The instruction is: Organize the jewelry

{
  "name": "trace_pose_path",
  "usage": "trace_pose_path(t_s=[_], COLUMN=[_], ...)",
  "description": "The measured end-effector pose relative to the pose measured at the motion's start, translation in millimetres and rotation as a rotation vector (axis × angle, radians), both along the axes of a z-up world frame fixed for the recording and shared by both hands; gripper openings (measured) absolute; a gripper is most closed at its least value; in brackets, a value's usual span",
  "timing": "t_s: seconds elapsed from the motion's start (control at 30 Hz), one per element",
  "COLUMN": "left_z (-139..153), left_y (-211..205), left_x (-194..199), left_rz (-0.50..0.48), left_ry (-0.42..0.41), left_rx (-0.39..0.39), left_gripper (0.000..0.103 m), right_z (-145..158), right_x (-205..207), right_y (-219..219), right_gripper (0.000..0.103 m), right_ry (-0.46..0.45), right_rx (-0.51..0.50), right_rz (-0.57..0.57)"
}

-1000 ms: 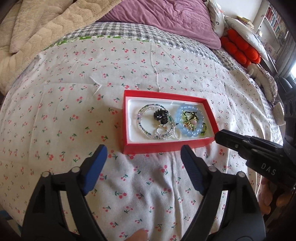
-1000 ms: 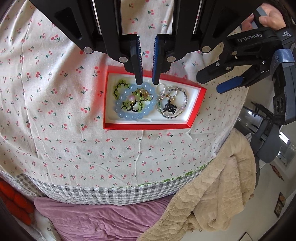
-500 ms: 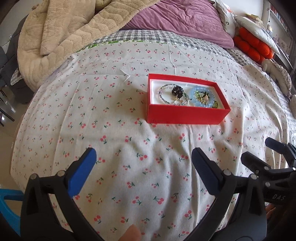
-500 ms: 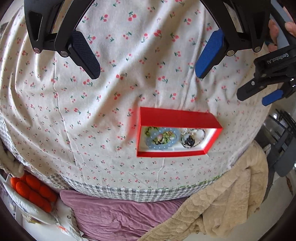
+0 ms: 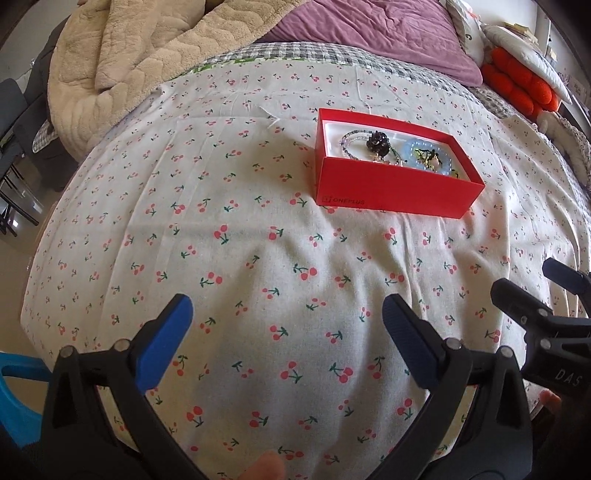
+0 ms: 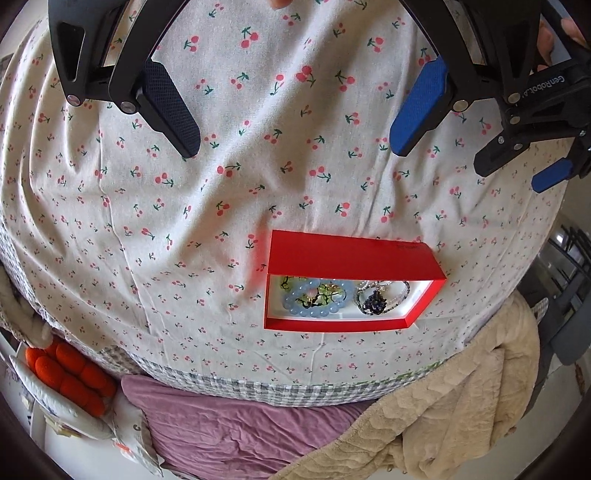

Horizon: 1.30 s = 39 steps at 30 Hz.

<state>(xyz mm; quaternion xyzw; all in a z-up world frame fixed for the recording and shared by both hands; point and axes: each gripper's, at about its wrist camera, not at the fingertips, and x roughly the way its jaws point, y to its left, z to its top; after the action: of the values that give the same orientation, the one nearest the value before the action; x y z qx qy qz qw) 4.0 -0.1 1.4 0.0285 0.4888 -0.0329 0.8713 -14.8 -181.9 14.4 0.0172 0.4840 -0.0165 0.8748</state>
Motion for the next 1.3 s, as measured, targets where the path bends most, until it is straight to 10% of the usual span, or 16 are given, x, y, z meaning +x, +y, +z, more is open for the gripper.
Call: trace_pose_path(t_s=[1.3], left_z=[-11.3], left_y=[-5.6], left_x=[6.8], left_rz=[-0.006], left_ry=[0.038], left_rx=[0.006], left_gripper=[0.102], right_z=[-9.3], right_x=[11.0], right_y=[6.2], right_gripper=[0.103], right_ry=[0.026], right_rx=[-0.021], right_rz=[0.011])
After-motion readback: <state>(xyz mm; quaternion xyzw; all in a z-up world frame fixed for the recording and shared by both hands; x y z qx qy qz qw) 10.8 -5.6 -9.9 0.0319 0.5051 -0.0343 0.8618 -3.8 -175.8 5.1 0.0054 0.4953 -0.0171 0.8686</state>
